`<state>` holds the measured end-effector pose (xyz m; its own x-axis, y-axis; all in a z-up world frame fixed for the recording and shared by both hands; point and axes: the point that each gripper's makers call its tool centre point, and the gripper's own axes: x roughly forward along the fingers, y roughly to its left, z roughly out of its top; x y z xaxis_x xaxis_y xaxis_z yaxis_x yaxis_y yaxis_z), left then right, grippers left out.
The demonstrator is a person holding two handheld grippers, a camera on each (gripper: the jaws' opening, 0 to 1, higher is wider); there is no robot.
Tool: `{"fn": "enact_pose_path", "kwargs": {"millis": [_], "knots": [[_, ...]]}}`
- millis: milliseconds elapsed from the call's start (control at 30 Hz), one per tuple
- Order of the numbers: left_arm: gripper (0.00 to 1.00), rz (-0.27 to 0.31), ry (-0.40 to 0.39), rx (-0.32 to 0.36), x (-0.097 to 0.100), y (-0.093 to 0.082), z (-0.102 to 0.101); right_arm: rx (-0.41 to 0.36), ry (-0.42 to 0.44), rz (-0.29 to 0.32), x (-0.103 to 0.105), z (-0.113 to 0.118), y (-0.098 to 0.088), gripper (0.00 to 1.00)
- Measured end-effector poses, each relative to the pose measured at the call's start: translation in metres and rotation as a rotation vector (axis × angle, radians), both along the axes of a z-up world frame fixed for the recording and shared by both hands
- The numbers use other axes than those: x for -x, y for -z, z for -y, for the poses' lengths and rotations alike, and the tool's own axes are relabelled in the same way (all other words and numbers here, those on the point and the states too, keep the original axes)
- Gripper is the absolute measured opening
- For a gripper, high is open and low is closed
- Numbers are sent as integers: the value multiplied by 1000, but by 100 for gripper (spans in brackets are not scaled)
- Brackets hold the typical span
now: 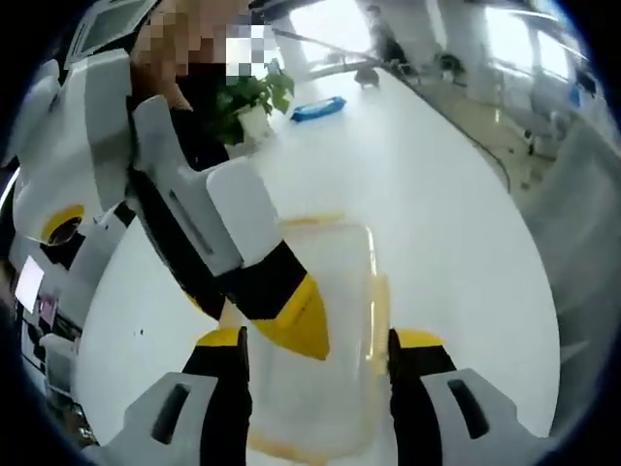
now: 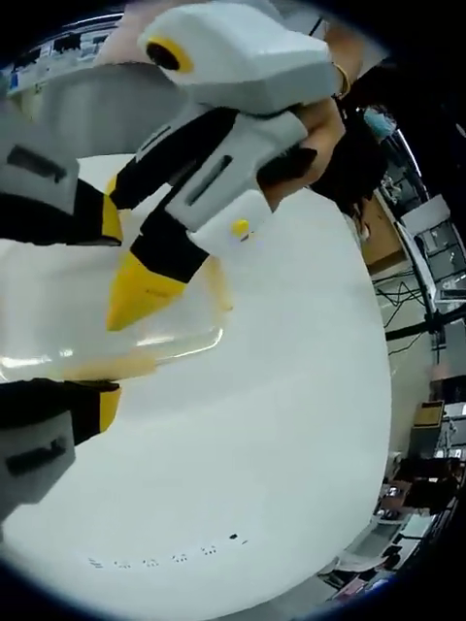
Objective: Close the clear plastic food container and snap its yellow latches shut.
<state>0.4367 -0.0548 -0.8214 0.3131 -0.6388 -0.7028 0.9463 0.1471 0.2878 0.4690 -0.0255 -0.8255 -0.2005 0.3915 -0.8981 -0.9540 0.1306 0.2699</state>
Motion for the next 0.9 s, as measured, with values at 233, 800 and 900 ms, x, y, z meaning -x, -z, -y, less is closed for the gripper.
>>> {"fn": "enact_pose_path", "kwargs": {"millis": [233, 800, 900], "knots": [[54, 51, -22, 16, 0, 2, 3, -44, 24, -27, -3, 0, 0, 49], [53, 72, -8, 53, -1, 2, 3, -63, -5, -90, -3, -3, 4, 49], [53, 71, 4, 39, -1, 3, 4, -49, -22, -129, -2, -4, 5, 49]]}}
